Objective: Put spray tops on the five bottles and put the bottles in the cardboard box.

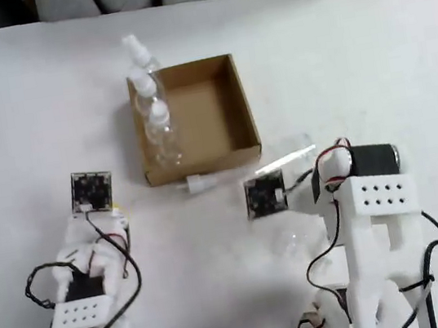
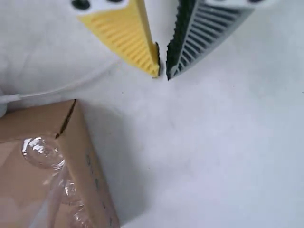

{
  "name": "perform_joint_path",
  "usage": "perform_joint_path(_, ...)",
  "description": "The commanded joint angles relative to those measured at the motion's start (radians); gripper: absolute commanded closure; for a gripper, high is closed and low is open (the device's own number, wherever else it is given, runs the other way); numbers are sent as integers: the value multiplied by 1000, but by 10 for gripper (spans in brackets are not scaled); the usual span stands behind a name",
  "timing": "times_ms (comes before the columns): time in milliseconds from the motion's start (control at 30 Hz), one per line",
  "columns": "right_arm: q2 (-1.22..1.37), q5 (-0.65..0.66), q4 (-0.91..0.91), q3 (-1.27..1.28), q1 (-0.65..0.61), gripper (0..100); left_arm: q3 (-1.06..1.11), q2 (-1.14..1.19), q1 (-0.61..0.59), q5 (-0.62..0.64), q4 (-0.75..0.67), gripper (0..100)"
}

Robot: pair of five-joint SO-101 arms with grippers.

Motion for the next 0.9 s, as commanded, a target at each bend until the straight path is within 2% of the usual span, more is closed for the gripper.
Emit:
perform_joint_path(0,-21,157,36,25,5,943,2,-18,-10,-12,-15,966)
perform_joint_path(67,-21,213,36,40,4,882,2,-18,-10,-12,-15,966)
perform_joint_path(167,-21,219,33,38,-35,820,2,-18,-10,-12,-15,966)
perform_joint_path(467,-13,219,-5,46,-205,816,2,-19,-10,-12,-15,966)
perform_joint_path(867,-12,229,-228,186,-248,815,2,-19,-10,-12,-15,965)
